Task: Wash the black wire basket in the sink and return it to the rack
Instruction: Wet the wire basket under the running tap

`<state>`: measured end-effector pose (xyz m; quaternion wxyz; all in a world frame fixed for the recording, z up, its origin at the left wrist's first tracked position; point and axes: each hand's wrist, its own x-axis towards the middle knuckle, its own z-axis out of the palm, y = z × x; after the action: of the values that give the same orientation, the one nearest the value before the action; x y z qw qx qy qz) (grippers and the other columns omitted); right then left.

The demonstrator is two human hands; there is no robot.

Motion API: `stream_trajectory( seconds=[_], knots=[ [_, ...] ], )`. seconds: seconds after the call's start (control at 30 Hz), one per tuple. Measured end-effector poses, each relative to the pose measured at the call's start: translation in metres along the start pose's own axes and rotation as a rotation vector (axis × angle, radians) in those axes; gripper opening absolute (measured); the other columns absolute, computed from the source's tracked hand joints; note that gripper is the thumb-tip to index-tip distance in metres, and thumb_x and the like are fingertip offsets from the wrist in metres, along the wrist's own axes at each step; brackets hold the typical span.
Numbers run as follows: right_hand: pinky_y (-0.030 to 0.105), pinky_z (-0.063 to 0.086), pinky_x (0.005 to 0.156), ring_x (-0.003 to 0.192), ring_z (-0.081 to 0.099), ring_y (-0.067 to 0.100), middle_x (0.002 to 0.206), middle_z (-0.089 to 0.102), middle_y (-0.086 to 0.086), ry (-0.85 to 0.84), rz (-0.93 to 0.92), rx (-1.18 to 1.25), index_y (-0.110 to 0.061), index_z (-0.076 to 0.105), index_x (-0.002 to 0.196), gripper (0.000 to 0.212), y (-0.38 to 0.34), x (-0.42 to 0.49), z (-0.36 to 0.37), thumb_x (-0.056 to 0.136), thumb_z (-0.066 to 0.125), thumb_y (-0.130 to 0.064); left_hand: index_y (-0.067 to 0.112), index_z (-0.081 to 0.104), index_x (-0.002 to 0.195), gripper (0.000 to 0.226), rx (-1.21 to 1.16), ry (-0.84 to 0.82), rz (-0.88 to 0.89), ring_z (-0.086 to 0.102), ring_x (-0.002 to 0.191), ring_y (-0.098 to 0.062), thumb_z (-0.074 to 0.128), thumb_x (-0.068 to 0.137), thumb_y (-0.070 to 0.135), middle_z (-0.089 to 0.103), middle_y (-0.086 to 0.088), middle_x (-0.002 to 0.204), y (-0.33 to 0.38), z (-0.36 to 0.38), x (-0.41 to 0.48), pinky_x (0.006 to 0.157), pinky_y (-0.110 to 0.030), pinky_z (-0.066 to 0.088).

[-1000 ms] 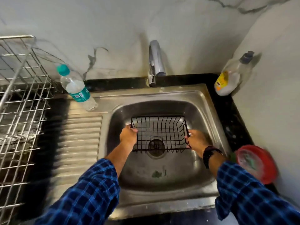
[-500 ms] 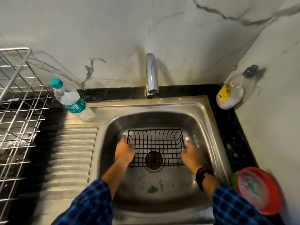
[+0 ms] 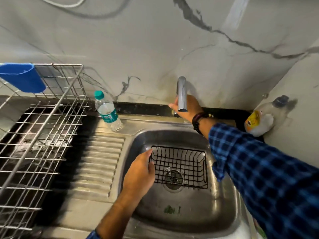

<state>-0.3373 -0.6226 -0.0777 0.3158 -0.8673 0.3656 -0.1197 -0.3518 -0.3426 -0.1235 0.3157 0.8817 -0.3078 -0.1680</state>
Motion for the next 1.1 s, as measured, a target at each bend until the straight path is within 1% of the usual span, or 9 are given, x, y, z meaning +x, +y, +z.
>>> stream_trajectory(
  seconds=[0.17, 0.37, 0.53, 0.63, 0.7, 0.8, 0.9, 1.0, 1.1],
  knots=[
    [0.041, 0.061, 0.08, 0.092, 0.07, 0.03, 0.098, 0.072, 0.015, 0.149, 0.103, 0.042, -0.002, 0.069, 0.098, 0.024, 0.009, -0.007, 0.016, 0.09, 0.072, -0.024, 0.023, 0.052, 0.143, 0.043, 0.018, 0.091, 0.027, 0.057, 0.126, -0.012, 0.052, 0.099, 0.021, 0.061, 0.003, 0.138, 0.003, -0.012, 0.004, 0.107, -0.027, 0.042],
    [0.046, 0.061, 0.082, 0.099, 0.069, 0.032, 0.103, 0.072, 0.016, 0.153, -0.015, 0.127, -0.001, 0.069, 0.102, 0.026, 0.027, -0.015, 0.021, 0.085, 0.078, -0.019, 0.026, 0.053, 0.141, 0.041, -0.043, 0.127, -0.046, 0.057, 0.124, -0.011, 0.052, 0.101, 0.019, 0.061, 0.004, 0.137, -0.001, -0.016, 0.0, 0.102, -0.025, 0.042],
    [0.027, 0.055, 0.076, 0.08, 0.063, 0.011, 0.087, 0.067, -0.004, -0.092, -0.081, 0.014, -0.011, 0.071, 0.093, 0.014, 0.02, 0.005, 0.046, 0.092, 0.065, -0.024, 0.026, 0.052, 0.142, 0.041, -0.061, 0.122, -0.049, 0.055, 0.127, -0.009, 0.051, 0.101, 0.021, 0.06, 0.007, 0.138, -0.001, -0.016, -0.004, 0.107, -0.031, 0.045],
    [0.031, 0.054, 0.078, 0.076, 0.059, 0.009, 0.08, 0.059, -0.007, -0.214, -0.138, -0.085, -0.017, 0.065, 0.087, 0.013, 0.02, 0.009, 0.056, 0.095, 0.056, -0.02, 0.027, 0.051, 0.142, 0.041, -0.051, 0.116, -0.072, 0.053, 0.128, -0.009, 0.049, 0.102, 0.023, 0.059, 0.009, 0.138, -0.005, -0.019, -0.006, 0.107, -0.03, 0.044],
    [0.02, 0.049, 0.09, 0.096, 0.062, 0.007, 0.103, 0.068, -0.007, -0.23, -0.18, -0.021, -0.02, 0.072, 0.097, 0.011, 0.028, -0.007, 0.041, 0.095, 0.062, -0.023, 0.027, 0.052, 0.141, 0.04, -0.063, 0.101, -0.1, 0.054, 0.127, -0.009, 0.049, 0.102, 0.022, 0.059, 0.01, 0.137, -0.011, -0.021, -0.008, 0.108, -0.034, 0.045],
    [0.019, 0.037, 0.1, 0.116, 0.054, 0.007, 0.133, 0.062, -0.002, -0.24, -0.193, 0.045, -0.015, 0.07, 0.12, 0.025, 0.059, -0.051, 0.012, 0.097, 0.062, -0.017, 0.026, 0.055, 0.137, 0.037, -0.13, 0.061, -0.143, 0.055, 0.119, -0.008, 0.05, 0.102, 0.018, 0.062, 0.01, 0.127, -0.016, -0.015, -0.004, 0.101, -0.027, 0.044],
    [0.027, 0.048, 0.101, 0.116, 0.059, 0.009, 0.129, 0.065, 0.001, -0.417, -0.01, 0.19, -0.016, 0.068, 0.121, 0.025, 0.09, -0.08, 0.0, 0.097, 0.062, -0.012, 0.021, 0.054, 0.138, 0.038, -0.177, -0.08, -0.334, 0.059, 0.119, -0.021, 0.051, 0.101, 0.023, 0.063, -0.002, 0.129, -0.025, 0.013, 0.016, 0.094, -0.028, 0.042],
    [0.027, 0.055, 0.094, 0.114, 0.065, 0.013, 0.127, 0.066, 0.006, -0.476, 0.177, 0.525, -0.009, 0.064, 0.126, 0.027, 0.091, -0.087, 0.002, 0.099, 0.058, -0.01, 0.011, 0.049, 0.142, 0.047, -0.178, -0.259, -0.51, 0.053, 0.127, -0.028, 0.051, 0.099, 0.031, 0.057, -0.013, 0.14, -0.035, 0.048, 0.035, 0.1, -0.032, 0.04],
    [0.027, 0.055, 0.092, 0.112, 0.067, 0.016, 0.125, 0.066, 0.009, -0.472, 0.269, 0.771, -0.004, 0.058, 0.131, 0.03, 0.073, -0.09, 0.011, 0.102, 0.052, -0.008, 0.012, 0.053, 0.135, 0.048, -0.055, -0.225, -0.52, 0.057, 0.123, -0.03, 0.056, 0.096, 0.04, 0.061, -0.011, 0.134, -0.038, 0.066, 0.045, 0.099, -0.036, 0.046]
  ],
)
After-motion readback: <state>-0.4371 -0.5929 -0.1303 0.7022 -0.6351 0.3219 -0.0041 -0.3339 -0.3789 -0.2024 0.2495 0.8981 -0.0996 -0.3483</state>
